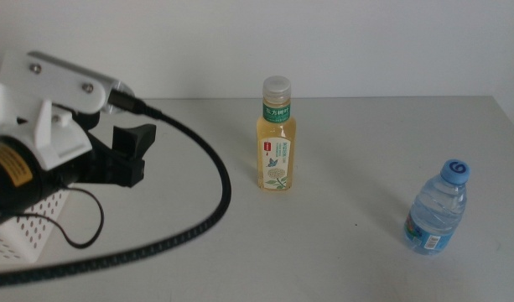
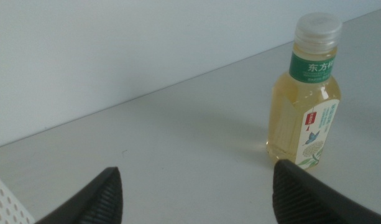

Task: Use arms to grab the bottles and put them into the dustbin to the left of the table.

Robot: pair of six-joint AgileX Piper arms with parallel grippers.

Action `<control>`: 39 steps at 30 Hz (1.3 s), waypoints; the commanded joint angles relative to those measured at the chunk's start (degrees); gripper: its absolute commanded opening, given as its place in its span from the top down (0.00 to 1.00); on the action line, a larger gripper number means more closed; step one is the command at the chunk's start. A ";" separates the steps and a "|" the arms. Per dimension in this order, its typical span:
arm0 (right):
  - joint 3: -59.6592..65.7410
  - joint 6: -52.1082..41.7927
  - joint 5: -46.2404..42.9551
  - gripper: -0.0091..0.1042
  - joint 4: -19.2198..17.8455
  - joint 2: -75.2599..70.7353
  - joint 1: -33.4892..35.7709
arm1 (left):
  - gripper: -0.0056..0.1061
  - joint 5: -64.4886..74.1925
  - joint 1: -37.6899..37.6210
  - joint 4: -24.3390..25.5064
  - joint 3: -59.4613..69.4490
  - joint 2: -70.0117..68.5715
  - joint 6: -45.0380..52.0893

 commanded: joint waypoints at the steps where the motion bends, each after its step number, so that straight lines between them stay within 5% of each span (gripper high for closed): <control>1: -0.55 -0.33 -4.12 0.34 -0.28 -1.24 0.00 | 0.24 -12.61 -0.43 0.26 3.19 -1.66 -1.84; 17: -0.55 -0.33 -4.12 0.34 -0.28 -1.24 0.00 | 0.24 -26.43 -2.03 0.92 11.56 0.18 -6.84; 34: -0.55 -0.33 -4.12 0.34 -0.28 -1.24 0.00 | 0.24 -45.90 -13.93 0.65 4.04 25.32 -9.59; 39: -0.55 -0.33 -4.12 0.34 -0.28 -1.24 0.00 | 0.24 -45.52 -15.44 -3.73 -1.36 31.36 -9.72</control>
